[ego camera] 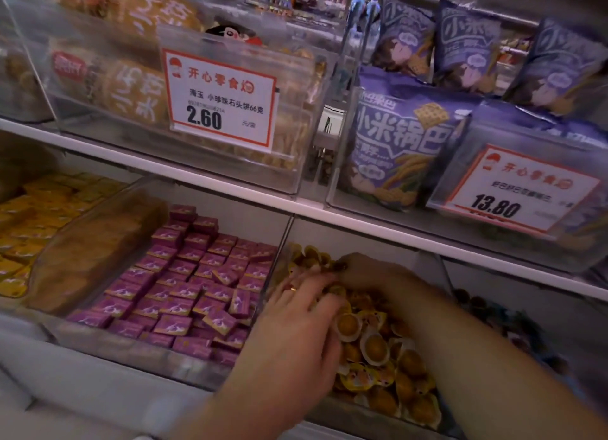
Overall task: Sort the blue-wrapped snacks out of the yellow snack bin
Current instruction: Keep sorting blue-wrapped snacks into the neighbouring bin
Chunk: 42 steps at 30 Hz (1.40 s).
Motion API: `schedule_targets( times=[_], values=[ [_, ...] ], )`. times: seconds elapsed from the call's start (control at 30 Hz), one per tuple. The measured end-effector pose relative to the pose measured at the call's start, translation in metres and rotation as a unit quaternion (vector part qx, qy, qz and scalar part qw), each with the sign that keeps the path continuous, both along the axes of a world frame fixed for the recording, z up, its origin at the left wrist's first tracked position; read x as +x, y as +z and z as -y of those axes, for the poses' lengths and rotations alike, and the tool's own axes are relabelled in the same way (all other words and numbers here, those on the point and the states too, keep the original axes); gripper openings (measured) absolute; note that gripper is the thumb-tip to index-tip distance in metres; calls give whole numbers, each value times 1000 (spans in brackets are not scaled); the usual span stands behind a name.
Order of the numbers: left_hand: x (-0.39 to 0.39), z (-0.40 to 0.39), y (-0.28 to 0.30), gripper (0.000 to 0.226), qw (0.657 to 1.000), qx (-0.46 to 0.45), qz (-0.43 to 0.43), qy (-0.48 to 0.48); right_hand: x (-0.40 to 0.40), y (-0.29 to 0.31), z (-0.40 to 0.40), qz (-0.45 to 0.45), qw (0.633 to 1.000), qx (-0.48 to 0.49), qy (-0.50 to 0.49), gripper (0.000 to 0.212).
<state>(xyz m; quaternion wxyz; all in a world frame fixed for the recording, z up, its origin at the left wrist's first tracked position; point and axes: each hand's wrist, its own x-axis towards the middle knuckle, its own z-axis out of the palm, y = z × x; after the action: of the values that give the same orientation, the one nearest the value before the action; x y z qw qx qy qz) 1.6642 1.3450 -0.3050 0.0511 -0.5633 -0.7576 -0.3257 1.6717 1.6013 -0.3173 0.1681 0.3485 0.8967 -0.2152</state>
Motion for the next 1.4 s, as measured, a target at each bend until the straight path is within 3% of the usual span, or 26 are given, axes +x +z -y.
schedule_targets(
  times=[0.1, 0.27, 0.4, 0.5, 0.6, 0.7, 0.93, 1.07, 1.2, 1.3, 1.4],
  values=[
    [3, -7, -13, 49, 990, -140, 4, 17, -10, -11, 8, -3, 1000, 13, 10, 76],
    [0, -12, -14, 60, 986, -160, 26, 41, -20, -10, 11, -28, 999, -23, -22, 86],
    [3, -14, -15, 58, 985, -164, 26, 43, -33, -11, 20, -118, 983, -95, -104, 58],
    [2, -14, -14, 55, 985, -166, 26, 40, -35, -11, 26, -147, 960, -182, -153, 54],
    [2, -14, -15, 53, 986, -158, 34, 38, -27, -12, 28, -192, 917, -299, -183, 53],
    [1, -14, -17, 47, 988, -138, 52, 36, -22, -14, 28, -251, 868, -380, -199, 38],
    [-5, -16, -16, 30, 983, 28, 176, 46, -5, 18, 40, -304, 810, -464, -188, 19],
    [-2, -20, -8, 17, 964, 134, 217, 75, 22, 53, 59, -321, 819, -434, -195, 22],
    [5, -23, -3, 59, 952, 135, 266, 62, 77, 61, 86, -388, 867, -273, -149, 18],
    [15, -26, -5, 59, 977, 44, 208, -11, 114, 53, 106, -417, 840, -289, -191, 14],
    [15, -27, -10, 45, 988, -5, 149, -44, 130, 42, 113, -449, 771, -361, -271, 15]
  ],
)
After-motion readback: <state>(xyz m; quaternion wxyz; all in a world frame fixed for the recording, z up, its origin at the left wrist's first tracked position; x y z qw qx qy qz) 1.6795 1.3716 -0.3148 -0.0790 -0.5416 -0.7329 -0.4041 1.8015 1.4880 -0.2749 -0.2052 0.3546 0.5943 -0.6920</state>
